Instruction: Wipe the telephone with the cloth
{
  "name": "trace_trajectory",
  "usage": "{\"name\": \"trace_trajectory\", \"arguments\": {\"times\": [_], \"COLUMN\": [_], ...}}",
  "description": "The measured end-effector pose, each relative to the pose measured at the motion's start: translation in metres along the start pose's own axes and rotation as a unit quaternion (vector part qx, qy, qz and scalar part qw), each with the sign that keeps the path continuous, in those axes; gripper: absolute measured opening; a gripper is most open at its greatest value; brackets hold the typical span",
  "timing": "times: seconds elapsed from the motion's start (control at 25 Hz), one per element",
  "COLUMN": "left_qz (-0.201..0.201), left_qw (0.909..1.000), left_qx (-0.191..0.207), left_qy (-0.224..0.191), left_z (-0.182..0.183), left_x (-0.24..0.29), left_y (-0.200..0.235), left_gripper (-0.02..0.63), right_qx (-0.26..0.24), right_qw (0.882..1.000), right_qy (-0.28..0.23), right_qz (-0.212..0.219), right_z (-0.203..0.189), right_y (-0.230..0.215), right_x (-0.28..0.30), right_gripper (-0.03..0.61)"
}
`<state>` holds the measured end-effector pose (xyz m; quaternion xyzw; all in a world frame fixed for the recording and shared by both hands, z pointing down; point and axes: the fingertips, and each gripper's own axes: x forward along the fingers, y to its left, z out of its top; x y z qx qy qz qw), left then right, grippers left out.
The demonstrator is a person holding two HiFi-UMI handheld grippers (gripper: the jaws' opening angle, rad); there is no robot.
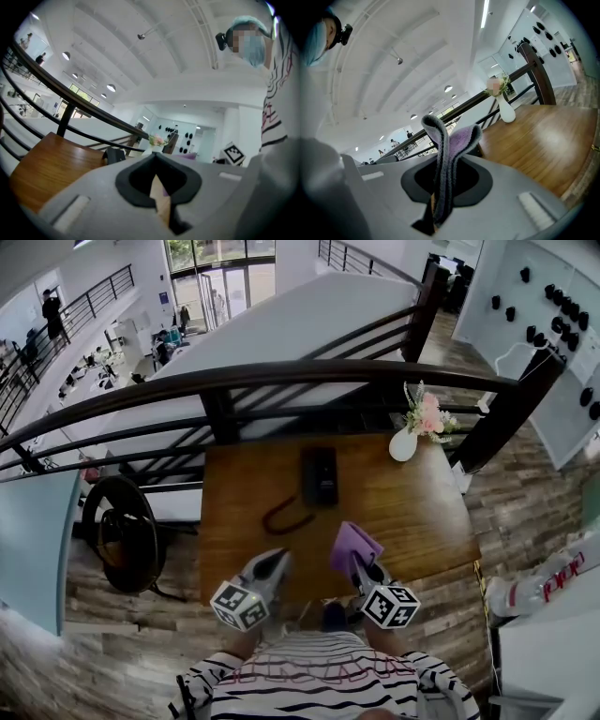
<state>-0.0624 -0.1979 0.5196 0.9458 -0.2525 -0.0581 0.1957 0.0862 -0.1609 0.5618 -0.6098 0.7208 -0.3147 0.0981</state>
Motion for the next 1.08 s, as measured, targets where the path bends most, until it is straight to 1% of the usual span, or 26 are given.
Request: {"name": "trace_trajectory", "arguments": {"times": [0.28,1.08], "left_qz": [-0.002,0.007], "left_qw": [1.0,0.9999], "left_qx": [0.002,-0.005], "left_qy": [0.003,-0.006], "left_z": [0.0,0.009], "left_x": [-0.004,-0.012], "left_y": [0.004,0.01], "left_gripper": [0.003,0.003], "right_qx": [-0.006,0.002], "right_qw": [1.0,1.0], "right_qy": [0.004,0.01], "right_qz": [0.006,0.016], "right_z": [-0.003,0.0], "right_y": [0.007,0.019], "right_x": [0.003,0.011], "right_gripper": [0.034,0.034]}}
